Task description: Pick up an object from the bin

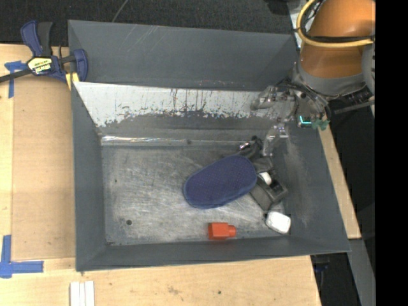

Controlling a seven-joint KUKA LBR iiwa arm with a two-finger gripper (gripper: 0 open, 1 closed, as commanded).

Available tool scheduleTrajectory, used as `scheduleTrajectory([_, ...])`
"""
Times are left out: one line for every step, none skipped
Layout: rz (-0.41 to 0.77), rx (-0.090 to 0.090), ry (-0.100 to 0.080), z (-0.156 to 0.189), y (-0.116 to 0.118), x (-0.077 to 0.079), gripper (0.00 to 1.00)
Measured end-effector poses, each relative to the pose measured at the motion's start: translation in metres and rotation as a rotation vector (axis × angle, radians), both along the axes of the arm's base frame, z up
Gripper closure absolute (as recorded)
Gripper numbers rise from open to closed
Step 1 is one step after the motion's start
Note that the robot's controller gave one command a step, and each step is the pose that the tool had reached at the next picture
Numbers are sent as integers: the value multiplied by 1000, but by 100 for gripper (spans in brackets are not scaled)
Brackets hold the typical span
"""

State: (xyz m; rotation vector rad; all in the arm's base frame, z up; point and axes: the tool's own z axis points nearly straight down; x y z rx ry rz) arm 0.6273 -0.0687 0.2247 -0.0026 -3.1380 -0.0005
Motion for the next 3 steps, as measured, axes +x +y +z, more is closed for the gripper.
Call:
scheduleTrajectory([164,-4,-16,-137,62,-4,0])
scheduleTrajectory([166,-2,-8,-138,63,-6,100])
scheduleTrajectory([187,-1,-16,7,67,-28,100])
